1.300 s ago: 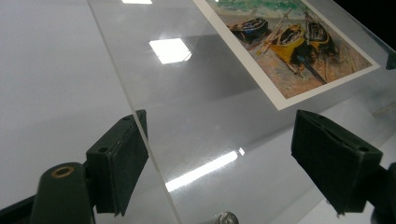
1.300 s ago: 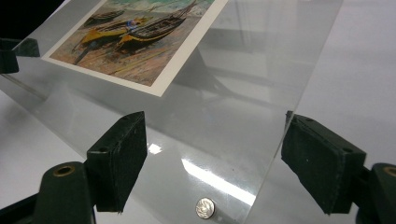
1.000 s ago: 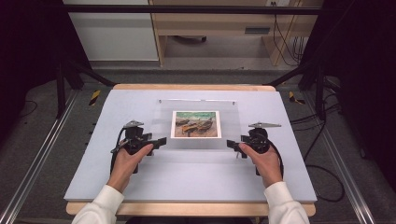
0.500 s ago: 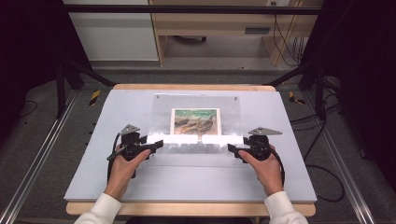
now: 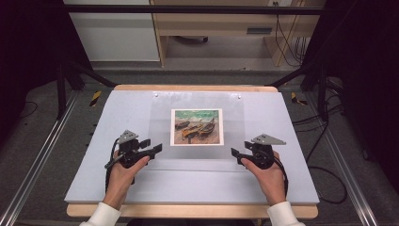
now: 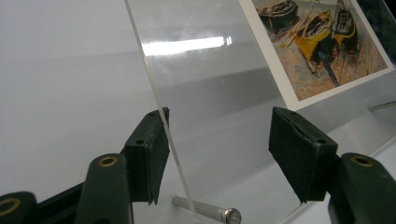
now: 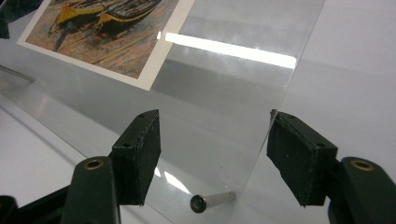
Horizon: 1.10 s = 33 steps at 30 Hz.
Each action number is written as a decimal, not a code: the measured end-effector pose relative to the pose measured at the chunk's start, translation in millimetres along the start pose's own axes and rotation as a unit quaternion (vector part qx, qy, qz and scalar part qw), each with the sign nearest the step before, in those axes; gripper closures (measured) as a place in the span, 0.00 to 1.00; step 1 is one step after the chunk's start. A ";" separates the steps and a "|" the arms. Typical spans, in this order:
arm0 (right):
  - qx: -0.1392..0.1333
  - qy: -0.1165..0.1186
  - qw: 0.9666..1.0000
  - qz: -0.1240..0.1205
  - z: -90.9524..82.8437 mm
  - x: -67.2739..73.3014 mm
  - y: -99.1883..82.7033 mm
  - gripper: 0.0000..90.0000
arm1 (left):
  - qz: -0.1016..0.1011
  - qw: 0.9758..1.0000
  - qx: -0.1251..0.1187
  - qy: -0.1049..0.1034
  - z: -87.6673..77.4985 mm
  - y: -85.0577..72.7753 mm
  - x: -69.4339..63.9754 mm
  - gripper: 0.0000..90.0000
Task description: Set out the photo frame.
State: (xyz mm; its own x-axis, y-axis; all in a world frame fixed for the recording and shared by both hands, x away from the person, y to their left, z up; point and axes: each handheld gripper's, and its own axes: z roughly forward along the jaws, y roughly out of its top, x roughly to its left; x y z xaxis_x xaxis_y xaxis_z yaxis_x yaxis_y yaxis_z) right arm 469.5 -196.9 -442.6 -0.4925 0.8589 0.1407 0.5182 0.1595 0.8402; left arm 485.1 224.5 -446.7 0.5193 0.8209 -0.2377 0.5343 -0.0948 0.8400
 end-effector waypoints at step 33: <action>-0.014 -0.026 0.999 -0.022 -17.1 11.3 -15.0 0.55 | 0.018 1.000 -0.006 0.012 -15.7 -11.1 -8.1 0.52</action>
State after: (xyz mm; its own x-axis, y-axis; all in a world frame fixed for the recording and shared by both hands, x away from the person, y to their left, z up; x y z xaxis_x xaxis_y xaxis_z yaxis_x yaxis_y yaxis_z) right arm 444.2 -197.9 -444.6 -0.4774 0.8754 0.0762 0.4764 0.1850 0.8595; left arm 464.5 227.8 -446.5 0.5218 0.8302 -0.1962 0.5084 -0.1179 0.8530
